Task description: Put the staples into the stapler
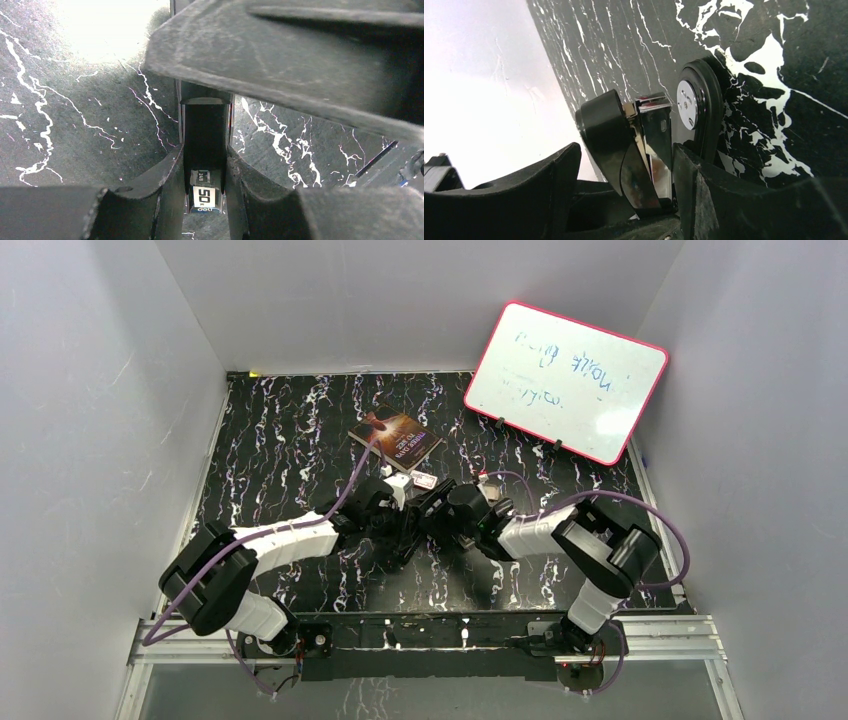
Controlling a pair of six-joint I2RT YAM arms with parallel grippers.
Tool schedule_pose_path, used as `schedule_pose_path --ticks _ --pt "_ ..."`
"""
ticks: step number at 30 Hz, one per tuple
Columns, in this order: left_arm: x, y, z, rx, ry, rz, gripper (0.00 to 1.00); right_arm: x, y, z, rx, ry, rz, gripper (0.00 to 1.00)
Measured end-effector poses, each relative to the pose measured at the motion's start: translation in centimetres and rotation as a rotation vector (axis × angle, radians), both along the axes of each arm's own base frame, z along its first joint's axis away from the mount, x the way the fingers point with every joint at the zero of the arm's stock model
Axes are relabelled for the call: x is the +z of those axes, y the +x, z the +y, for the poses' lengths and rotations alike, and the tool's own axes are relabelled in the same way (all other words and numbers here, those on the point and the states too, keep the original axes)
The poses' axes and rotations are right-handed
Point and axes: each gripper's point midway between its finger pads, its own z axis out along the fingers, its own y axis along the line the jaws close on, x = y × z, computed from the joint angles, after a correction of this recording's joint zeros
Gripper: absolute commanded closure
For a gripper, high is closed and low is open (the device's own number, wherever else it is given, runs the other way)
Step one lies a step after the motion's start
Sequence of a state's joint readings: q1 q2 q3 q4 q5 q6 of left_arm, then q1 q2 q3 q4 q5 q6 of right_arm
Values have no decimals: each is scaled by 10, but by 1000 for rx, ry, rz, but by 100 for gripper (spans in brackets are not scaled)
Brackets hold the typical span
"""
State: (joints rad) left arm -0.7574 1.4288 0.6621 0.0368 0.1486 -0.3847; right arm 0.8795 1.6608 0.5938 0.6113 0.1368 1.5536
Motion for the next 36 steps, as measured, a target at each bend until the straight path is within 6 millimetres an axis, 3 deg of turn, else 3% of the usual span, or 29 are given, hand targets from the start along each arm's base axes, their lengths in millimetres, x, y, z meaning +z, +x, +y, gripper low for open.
schedule_pose_path --ticks 4,7,8,10,11,12,15,19,23,27,33,36 --pt "0 -1 -1 -12 7 -9 100 -7 0 3 9 -22 27 44" --pt "-2 -1 0 -13 13 -8 100 -12 -2 2 19 -41 31 81" --pt "-3 -2 0 -15 17 -6 100 -14 -2 1 24 -52 26 88" --pt "-4 -2 1 -18 24 -6 100 -19 -4 -2 39 -78 9 91" --pt "-3 -2 1 -19 25 -7 100 -19 -3 -2 42 -82 -2 89" --pt "-3 -2 1 -20 26 -6 100 -18 -3 -2 44 -80 -5 80" --pt "-4 -3 1 -26 35 -2 100 -18 -3 -1 45 -76 -7 42" --pt "1 1 2 -41 69 -15 100 -7 -2 0 46 -56 -37 27" --pt "0 2 8 -82 144 -28 96 11 -6 -12 46 -69 -94 20" --pt "-1 7 14 -135 220 -49 90 49 -6 -30 18 -75 -201 16" --pt "-4 22 22 -236 338 -116 75 82 -12 -75 -27 -193 -375 3" --pt "-3 29 23 -297 383 -146 65 88 -12 -101 -45 -306 -472 2"
